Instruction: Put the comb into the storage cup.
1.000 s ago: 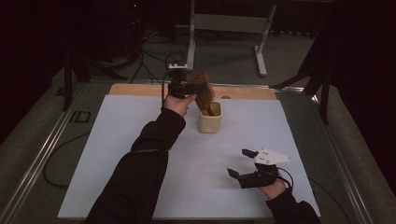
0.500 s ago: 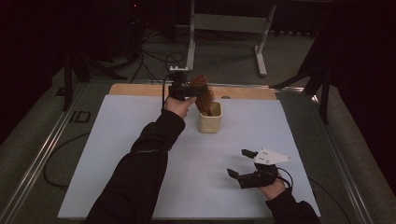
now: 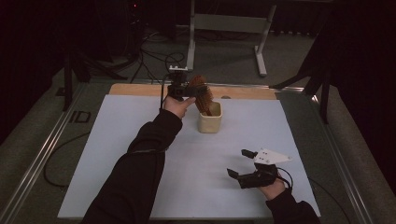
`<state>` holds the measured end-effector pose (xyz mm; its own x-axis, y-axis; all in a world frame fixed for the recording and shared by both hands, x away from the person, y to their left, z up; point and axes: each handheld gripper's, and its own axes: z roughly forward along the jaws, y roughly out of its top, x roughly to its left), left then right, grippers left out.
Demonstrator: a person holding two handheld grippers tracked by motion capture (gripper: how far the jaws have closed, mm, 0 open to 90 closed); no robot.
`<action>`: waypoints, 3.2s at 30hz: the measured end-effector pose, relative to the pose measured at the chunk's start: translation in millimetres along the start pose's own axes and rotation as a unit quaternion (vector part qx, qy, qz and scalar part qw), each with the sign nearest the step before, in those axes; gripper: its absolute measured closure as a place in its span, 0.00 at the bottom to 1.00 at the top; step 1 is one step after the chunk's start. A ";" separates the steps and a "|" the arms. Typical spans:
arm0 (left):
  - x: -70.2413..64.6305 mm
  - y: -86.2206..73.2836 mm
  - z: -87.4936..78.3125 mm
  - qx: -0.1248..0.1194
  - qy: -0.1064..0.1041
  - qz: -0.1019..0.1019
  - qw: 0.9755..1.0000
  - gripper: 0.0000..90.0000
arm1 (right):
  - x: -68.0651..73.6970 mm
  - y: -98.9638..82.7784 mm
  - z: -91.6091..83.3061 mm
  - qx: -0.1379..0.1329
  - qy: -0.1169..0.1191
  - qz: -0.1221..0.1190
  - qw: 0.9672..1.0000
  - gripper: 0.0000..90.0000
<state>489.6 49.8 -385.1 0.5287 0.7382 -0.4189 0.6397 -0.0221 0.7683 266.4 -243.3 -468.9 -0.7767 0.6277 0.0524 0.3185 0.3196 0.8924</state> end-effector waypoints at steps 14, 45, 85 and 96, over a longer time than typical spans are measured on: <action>4.6 -2.3 -18.4 0.007 -0.008 0.041 0.999 0.04 | 0.2 0.4 -0.3 -0.001 -0.002 0.001 1.000 0.10; 27.0 -30.6 -66.3 0.005 0.009 0.142 0.990 0.00 | -0.3 0.2 1.6 0.002 -0.003 0.001 1.000 0.10; 51.0 -115.2 -153.3 -0.002 -0.041 0.197 0.979 0.00 | 0.7 -0.3 3.9 0.008 0.000 0.005 1.000 0.10; 62.3 -153.5 -173.3 0.003 -0.039 0.194 0.980 0.00 | 1.1 -0.2 4.1 0.008 -0.001 0.001 1.000 0.10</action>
<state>327.6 216.0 -445.3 0.7734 0.6202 -0.1316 0.3854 -0.2952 0.8743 267.7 -239.8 -470.9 -0.7749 0.6298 0.0537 0.3293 0.3298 0.8848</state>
